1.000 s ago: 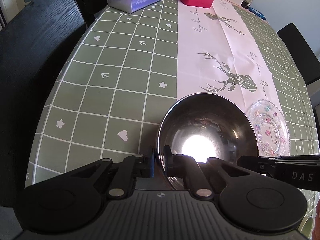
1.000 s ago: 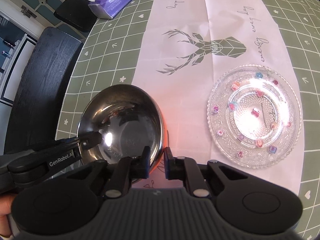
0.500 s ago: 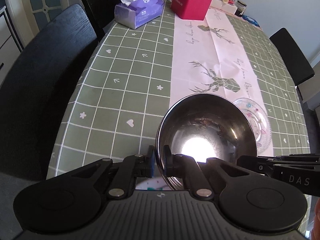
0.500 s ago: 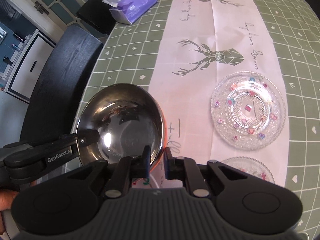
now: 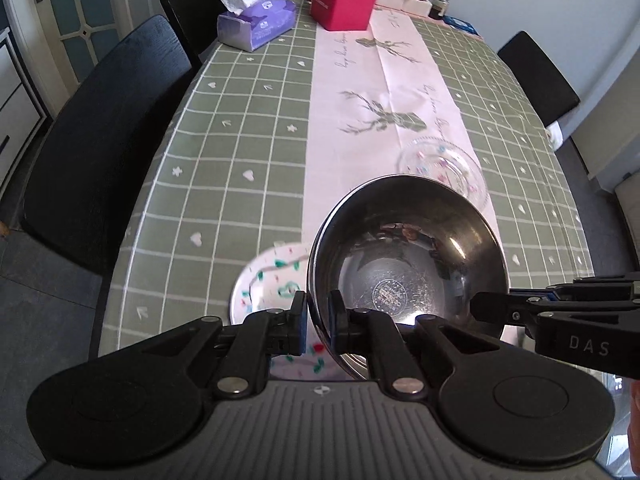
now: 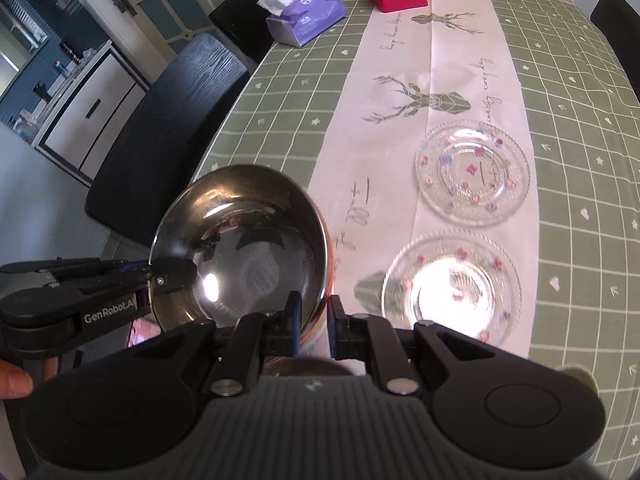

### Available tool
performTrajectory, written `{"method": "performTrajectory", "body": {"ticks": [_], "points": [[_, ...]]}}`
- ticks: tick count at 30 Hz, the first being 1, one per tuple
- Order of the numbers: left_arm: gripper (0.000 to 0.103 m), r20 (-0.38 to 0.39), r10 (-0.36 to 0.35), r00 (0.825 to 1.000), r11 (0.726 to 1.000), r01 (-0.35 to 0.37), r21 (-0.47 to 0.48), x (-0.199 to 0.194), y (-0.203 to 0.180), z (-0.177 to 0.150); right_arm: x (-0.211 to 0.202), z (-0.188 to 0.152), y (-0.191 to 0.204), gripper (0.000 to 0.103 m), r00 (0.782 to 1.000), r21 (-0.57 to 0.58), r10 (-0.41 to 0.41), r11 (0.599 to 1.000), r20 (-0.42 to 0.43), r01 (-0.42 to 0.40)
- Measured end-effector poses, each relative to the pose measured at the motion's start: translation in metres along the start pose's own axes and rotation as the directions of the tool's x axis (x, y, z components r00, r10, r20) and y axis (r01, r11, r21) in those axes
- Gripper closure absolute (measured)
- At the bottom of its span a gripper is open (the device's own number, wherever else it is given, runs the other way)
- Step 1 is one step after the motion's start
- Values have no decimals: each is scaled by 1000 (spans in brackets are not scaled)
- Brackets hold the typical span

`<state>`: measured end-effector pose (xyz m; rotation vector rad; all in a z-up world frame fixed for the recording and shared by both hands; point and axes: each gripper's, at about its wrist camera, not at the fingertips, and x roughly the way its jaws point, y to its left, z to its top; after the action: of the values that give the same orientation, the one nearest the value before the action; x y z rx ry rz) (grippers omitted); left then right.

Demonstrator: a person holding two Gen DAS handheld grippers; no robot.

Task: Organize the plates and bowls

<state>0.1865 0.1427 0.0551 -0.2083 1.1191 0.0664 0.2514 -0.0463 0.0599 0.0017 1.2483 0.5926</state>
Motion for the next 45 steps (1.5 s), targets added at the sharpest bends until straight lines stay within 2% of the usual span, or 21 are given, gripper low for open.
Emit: {"method": "performTrajectory", "body": {"ticks": [9,14,19,31,45], "points": [[89,-102,-17,995,997,24,71,-5,-27,-60,-7,-67,2,92,997,-94,-54,994,-61,48],[88,-152,-17,988,996,30,79,3,-30,-76,0,-89,-1,93,992,-115,-78,991,-97,67],[88,-189,-22,982,997,35,69,14,-31,-83,10,-96,-3,93,988,-111,-96,990,-120,83],[88,-215,-44,976,997,56,52,32,-33,-80,20,-93,-6,94,981,-119,-151,984,-126,136],[88,-242,-37,970,997,53,60,43,-32,-79,31,-94,-10,94,979,-111,-143,986,-142,127]]}}
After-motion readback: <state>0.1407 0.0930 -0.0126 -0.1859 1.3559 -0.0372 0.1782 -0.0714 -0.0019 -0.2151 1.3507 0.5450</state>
